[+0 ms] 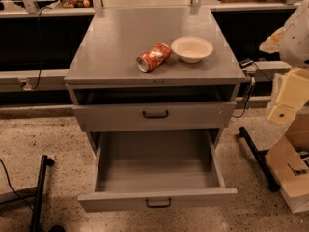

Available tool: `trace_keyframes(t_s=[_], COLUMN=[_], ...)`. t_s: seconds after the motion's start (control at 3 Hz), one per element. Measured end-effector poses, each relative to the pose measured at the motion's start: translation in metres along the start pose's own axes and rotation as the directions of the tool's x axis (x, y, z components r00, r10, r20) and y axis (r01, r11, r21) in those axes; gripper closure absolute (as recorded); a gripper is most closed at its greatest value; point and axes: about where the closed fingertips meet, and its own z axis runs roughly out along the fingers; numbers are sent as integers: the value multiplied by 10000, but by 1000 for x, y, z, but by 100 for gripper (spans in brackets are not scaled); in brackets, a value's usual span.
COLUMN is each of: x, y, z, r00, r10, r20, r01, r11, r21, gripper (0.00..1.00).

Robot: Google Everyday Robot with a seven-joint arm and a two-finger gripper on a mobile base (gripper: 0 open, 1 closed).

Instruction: Place coke can into middle drawer

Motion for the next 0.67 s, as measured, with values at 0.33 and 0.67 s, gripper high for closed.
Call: trace_keyframes(t_s=[0.33, 0.67], x=[0, 1], y=[0, -1], z=[0, -4], r00=[10000, 9994], r10=[0, -204], r20=[0, -283], r01=[0, 214], r11=[10000, 9992], r21=[0, 328], gripper=[0, 0])
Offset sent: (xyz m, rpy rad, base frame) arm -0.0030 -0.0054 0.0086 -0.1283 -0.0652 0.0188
